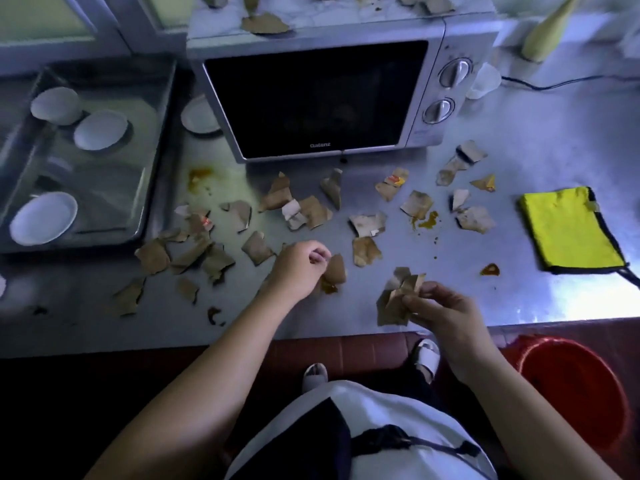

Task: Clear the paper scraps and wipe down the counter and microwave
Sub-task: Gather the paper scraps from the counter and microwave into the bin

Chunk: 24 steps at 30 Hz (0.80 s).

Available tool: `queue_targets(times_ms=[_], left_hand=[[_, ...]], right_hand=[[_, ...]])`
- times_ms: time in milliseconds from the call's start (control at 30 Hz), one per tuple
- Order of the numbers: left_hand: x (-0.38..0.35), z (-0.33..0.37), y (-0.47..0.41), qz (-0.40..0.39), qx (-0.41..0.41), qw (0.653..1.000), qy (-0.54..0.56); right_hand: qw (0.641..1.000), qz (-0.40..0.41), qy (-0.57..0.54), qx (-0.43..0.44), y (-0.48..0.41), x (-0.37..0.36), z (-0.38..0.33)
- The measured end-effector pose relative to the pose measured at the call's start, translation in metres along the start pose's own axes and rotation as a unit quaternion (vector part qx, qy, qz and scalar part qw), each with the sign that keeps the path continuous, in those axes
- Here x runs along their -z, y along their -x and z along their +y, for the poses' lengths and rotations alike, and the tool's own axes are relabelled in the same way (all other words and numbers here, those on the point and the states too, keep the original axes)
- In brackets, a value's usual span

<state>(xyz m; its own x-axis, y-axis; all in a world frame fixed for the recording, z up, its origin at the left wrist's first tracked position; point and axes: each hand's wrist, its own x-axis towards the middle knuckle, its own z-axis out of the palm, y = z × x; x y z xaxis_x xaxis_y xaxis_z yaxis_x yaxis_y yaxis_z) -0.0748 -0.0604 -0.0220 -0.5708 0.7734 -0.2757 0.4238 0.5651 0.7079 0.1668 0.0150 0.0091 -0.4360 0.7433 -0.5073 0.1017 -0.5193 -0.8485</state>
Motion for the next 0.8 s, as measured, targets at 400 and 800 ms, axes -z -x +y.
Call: queue_targets(times_ms=[400,800], left_hand=[[0.054,-0.006,0.089,-0.055,-0.012,0.943,0.329],[0.096,-0.057,0.14,0.079,0.136,0.907,0.392]], right_hand=[[0.974,-0.12,0.163,0.098,0.04,-0.091,-0.014],[0.952,-0.267,0.143,0.053,0.017,-0.149,0.007]])
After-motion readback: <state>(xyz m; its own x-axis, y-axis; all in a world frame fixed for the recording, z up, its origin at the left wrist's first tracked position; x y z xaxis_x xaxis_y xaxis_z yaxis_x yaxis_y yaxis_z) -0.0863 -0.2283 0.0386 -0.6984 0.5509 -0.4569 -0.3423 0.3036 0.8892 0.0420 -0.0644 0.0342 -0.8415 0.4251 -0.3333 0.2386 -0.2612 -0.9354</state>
